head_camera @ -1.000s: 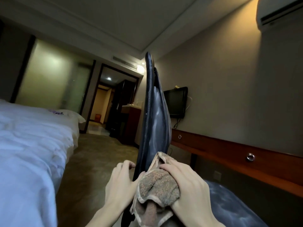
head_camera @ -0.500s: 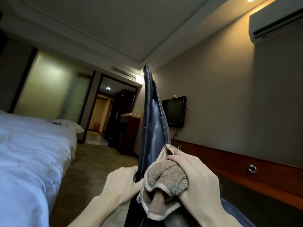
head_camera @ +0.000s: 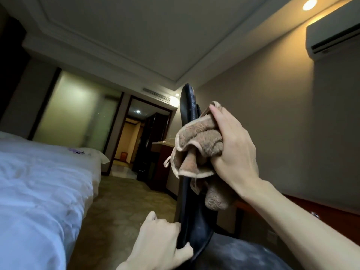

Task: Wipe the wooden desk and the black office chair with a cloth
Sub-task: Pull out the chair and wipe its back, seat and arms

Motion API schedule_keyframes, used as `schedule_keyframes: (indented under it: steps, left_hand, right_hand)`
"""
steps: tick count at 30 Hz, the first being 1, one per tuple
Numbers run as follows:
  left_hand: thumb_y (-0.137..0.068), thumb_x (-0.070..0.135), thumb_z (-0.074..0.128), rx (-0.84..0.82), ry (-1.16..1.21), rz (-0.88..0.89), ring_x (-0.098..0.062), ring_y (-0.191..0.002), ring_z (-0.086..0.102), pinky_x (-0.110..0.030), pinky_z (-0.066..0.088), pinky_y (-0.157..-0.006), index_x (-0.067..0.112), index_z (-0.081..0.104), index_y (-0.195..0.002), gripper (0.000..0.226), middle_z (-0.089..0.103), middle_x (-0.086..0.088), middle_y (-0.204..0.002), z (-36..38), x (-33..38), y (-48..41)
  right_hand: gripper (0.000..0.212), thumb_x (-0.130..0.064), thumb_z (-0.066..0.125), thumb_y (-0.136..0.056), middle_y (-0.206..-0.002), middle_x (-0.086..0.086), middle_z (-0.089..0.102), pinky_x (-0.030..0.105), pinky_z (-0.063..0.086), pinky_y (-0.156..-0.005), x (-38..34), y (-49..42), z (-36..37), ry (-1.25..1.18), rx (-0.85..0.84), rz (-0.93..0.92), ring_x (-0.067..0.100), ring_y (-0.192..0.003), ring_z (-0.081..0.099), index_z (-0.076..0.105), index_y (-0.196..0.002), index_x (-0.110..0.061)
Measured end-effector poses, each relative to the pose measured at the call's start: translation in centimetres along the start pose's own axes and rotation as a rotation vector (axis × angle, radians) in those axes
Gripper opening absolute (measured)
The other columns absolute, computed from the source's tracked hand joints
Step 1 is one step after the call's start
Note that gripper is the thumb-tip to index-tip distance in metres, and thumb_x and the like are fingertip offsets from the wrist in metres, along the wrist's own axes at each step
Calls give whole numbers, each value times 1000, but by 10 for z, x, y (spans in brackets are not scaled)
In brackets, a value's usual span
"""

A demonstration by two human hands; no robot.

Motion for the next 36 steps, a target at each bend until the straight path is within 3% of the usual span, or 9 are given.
schedule_keyframes:
  steps: [5, 11, 13, 16, 19, 22, 26, 30, 36]
  left_hand:
    - [-78, 66, 32, -74, 47, -71, -19, -66, 52, -28, 21, -80, 20, 49, -70, 50, 55, 1, -63, 1, 8, 5]
    - [-80, 68, 37, -80, 47, -150, -20, -95, 62, -27, 32, -84, 19, 54, -83, 52, 70, -1, -93, -3, 12, 4]
    - [-72, 73, 34, -99, 120, -200, -22, -117, 59, -24, 40, -93, 29, 66, -114, 68, 71, 3, -122, -2, 7, 5]
    - [-86, 64, 62, -8, 514, -262, 1, -149, 32, -13, 27, -116, 43, 42, -150, 71, 39, 9, -160, 5, 4, 5]
    - [-86, 27, 84, -46, 845, -425, 24, -118, 48, -1, 34, -99, 19, 55, -140, 61, 54, 2, -150, 23, -5, 11]
    - [-82, 70, 56, -110, 433, -308, -3, -120, 62, -21, 46, -89, 35, 64, -116, 49, 69, 16, -122, 13, -7, 12]
    - [-81, 71, 41, -95, 237, -334, -15, -79, 59, -30, 37, -61, 21, 47, -83, 51, 62, 5, -79, 14, -7, 9]
    - [-84, 67, 49, -61, 289, -339, -15, -66, 51, -27, 32, -54, 20, 40, -75, 48, 54, 4, -69, 18, -10, 11]
    - [-83, 62, 54, -85, 254, -353, -21, -73, 57, -34, 32, -59, 20, 39, -69, 47, 51, 3, -65, 20, -17, 6]
  right_hand:
    - [101, 4, 59, -72, -171, 3, 18, 30, 5, -128, -7, -35, 31, 162, -330, -289, 15, -159, 6, 22, -163, -16]
    - [49, -15, 67, -71, -128, -7, 63, 31, 31, -116, -8, -23, 42, 281, -396, -452, 17, -126, 48, 69, -119, -26]
    - [44, -15, 69, -68, -121, -6, 66, 33, 33, -116, -6, 10, 44, 198, -426, -477, 17, -121, 52, 71, -111, -24]
    - [45, -14, 75, -67, -127, -1, 68, 34, 24, -123, 0, 67, 47, 99, -536, -573, 18, -129, 55, 74, -112, -19]
    - [44, -16, 75, -77, -138, -3, 65, 38, 30, -123, 12, 91, 46, 113, -605, -685, 17, -139, 51, 72, -121, -20]
    - [27, -8, 70, -90, -134, 4, 68, 41, 44, -113, 16, 63, 30, 46, -348, -677, 21, -133, 58, 75, -117, -12]
    - [34, -7, 61, -93, -137, 7, 66, 46, 47, -109, 18, -2, 9, 169, -5, -563, 27, -131, 59, 71, -125, -9]
    - [111, 6, 60, -72, -163, -1, 38, 35, 39, -116, 26, -23, 29, 146, -347, -273, 17, -152, 31, 12, -164, -36]
    - [115, 4, 64, -75, -170, -2, 18, 21, 13, -120, 43, 21, 64, 105, -481, -174, 15, -157, 12, 2, -164, -34]
Point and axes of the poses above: each hand's wrist, its own y-axis away from the middle knuckle, its own z-axis out of the palm, x = y × z, the point moved 3 cm from there along -y, towards the middle knuckle
